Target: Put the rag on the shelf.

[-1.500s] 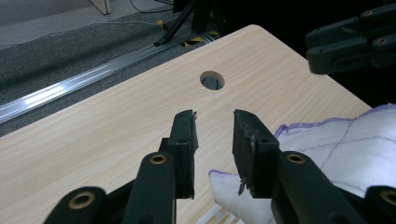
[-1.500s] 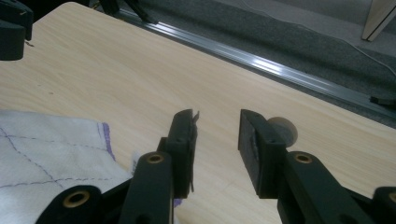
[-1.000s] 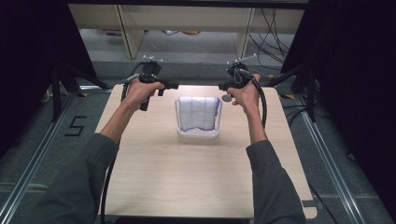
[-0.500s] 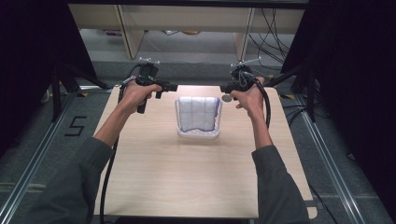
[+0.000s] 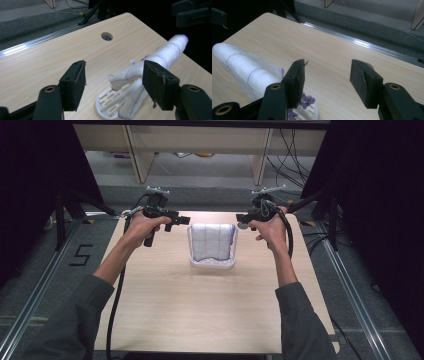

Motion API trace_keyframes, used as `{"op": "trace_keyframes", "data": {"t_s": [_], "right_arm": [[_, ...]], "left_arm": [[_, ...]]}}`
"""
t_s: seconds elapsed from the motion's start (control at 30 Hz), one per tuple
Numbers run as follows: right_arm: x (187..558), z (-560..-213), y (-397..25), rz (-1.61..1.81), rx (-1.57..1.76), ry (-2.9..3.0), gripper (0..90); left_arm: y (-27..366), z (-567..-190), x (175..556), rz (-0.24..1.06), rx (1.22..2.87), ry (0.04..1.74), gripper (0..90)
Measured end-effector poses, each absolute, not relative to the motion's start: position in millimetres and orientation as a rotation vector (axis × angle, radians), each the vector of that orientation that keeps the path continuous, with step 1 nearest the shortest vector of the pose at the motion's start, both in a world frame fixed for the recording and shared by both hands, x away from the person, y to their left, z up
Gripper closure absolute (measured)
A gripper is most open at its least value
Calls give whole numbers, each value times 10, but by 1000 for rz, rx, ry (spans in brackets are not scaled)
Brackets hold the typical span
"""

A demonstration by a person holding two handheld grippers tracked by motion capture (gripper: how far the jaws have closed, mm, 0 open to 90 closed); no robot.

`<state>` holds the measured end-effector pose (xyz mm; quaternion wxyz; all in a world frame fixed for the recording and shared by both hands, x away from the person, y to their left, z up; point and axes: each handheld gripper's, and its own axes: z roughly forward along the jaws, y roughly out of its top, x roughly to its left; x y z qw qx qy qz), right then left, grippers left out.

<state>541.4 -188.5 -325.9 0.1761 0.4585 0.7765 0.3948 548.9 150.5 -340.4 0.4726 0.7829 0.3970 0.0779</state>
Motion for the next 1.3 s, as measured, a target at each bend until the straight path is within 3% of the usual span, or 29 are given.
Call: {"op": "trace_keyframes", "data": {"t_s": [1.3], "right_arm": [[4824, -3270, -1922, 1236, 1231, 2194, 346]], "left_arm": [[1645, -3616, 4644, 176, 1868, 869, 281]]}}
